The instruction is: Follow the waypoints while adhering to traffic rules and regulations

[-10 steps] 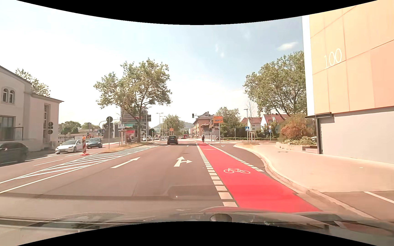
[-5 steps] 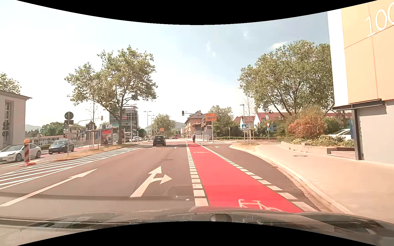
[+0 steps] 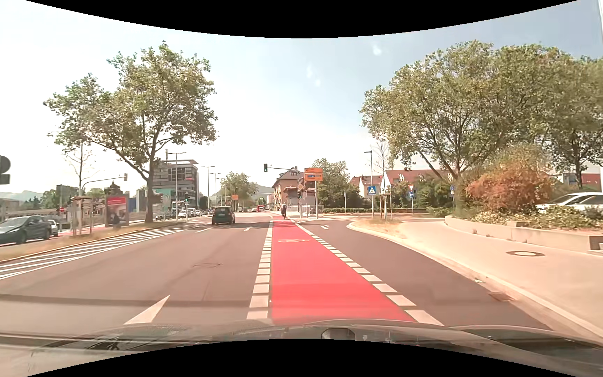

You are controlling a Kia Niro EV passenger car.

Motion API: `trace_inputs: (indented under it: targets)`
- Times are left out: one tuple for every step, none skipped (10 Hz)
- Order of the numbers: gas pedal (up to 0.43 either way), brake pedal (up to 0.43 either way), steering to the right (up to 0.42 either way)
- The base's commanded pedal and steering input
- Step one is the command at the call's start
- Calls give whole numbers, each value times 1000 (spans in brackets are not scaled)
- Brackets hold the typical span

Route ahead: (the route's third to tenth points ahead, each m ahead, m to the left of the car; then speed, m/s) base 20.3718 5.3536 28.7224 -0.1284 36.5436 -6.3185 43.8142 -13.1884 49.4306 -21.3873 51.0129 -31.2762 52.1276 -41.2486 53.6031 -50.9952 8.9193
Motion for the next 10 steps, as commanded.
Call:
trace_inputs:
  targets:
    - [0, 0, 19]
    - [0, 0, 12]
    - [0, 0, 9]
    - [0, 0, 7]
    - [0, 0, 6]
    - [0, 0, 4]
    - [0, 0, 4]
    - [0, 0, 3]
    - [0, 0, 1]
    - [0, 0, 1]
